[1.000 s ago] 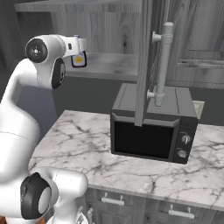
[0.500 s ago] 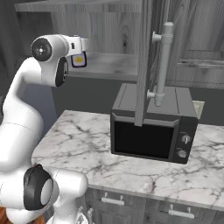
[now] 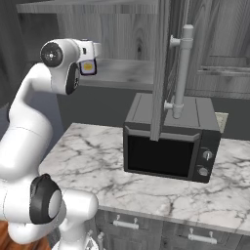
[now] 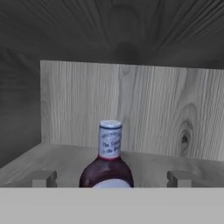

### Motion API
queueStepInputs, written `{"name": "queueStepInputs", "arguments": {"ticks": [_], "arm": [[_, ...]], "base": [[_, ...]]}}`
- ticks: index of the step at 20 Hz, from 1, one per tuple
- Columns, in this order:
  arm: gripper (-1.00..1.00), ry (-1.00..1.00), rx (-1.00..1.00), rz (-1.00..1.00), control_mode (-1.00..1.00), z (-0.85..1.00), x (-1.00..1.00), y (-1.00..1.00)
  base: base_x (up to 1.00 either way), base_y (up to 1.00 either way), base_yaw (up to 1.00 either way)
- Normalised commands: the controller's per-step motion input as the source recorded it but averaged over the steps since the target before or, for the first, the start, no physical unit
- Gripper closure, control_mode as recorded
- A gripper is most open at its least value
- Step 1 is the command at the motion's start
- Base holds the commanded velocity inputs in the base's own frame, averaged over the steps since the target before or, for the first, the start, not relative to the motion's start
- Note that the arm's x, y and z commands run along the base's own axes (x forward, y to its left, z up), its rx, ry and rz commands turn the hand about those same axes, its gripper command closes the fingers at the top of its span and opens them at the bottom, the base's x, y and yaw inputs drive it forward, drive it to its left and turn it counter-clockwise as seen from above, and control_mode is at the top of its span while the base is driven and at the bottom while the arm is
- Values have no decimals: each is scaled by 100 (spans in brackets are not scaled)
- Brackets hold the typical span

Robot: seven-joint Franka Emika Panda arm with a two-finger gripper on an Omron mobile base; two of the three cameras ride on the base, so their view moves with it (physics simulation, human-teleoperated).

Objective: Take 2 condiments from the cabinet and move them on the counter near the stove.Make sure the condiments are lined up with each other, next to each other.

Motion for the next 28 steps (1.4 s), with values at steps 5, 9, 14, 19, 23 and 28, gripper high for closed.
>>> {"name": "queueStepInputs", "arguments": {"ticks": [5, 9, 14, 19, 23, 28], "arm": [[-100, 0, 0, 0, -100, -1, 17, 0], [-100, 0, 0, 0, -100, -1, 14, 0], [-100, 0, 0, 0, -100, 0, 9, 0], [-100, 0, 0, 0, -100, -2, 7, 0], [-100, 0, 0, 0, -100, -6, 8, 3], [-100, 0, 0, 0, -100, -5, 11, 4]], "base": [[0, 0, 0], [0, 0, 0], [0, 0, 0], [0, 0, 0], [0, 0, 0], [0, 0, 0]]}}
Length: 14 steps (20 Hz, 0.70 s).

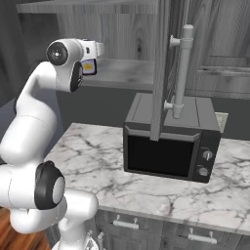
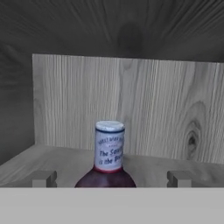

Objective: Take 2 condiments from the cabinet and move them on the counter near the stove.Make sure the condiments are lined up with each other, next to each other.

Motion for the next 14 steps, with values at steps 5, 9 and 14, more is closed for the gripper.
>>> {"name": "queueStepInputs", "arguments": {"ticks": [5, 9, 14], "arm": [[-100, 0, 0, 0, -100, 0, 8, 1], [-100, 0, 0, 0, -100, 0, 6, 0], [-100, 0, 0, 0, -100, 0, 7, 1]], "base": [[0, 0, 0], [0, 0, 0], [0, 0, 0]]}}
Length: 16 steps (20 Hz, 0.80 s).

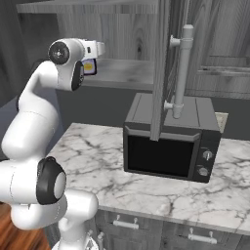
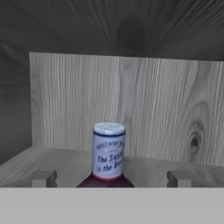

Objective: Take 2 condiments from the cabinet and move them on the counter near the stove.Make sure the condiments are lined up with each other, next to each other.

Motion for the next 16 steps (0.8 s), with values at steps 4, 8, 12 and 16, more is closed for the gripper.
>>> {"name": "queueStepInputs", "arguments": {"ticks": [4, 8, 12, 16], "arm": [[-100, 0, 0, 0, -100, 0, 8, 1], [-100, 0, 0, -1, -100, 0, 8, 0], [-100, 0, 0, 0, -100, 0, 9, 1], [-100, 0, 0, 0, -100, 0, 5, 2]], "base": [[0, 0, 0], [0, 0, 0], [0, 0, 0], [0, 0, 0]]}}
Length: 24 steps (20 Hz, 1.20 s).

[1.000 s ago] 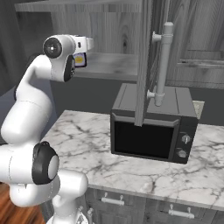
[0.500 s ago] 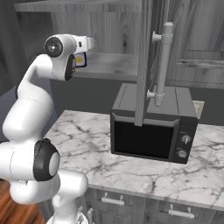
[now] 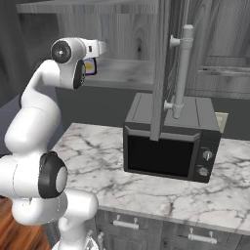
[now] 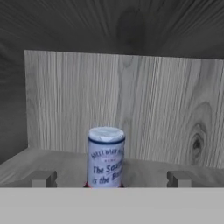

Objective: Take 2 condiments from the cabinet and move them on the counter near the stove.Make sure the condiments are lined up with each other, next to each other.

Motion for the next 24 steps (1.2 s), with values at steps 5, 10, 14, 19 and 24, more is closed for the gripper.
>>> {"name": "queueStepInputs", "arguments": {"ticks": [5, 10, 14, 19, 24], "arm": [[-100, 0, 0, 0, -100, 0, 8, 4], [-100, 0, 0, 0, -100, 0, 10, 4], [-100, 0, 0, 0, -100, 0, 12, 4], [-100, 0, 0, 0, -100, 0, 10, 2], [-100, 0, 0, 0, -100, 0, 7, 1]], "base": [[0, 0, 0], [0, 0, 0], [0, 0, 0], [0, 0, 0], [0, 0, 0]]}}
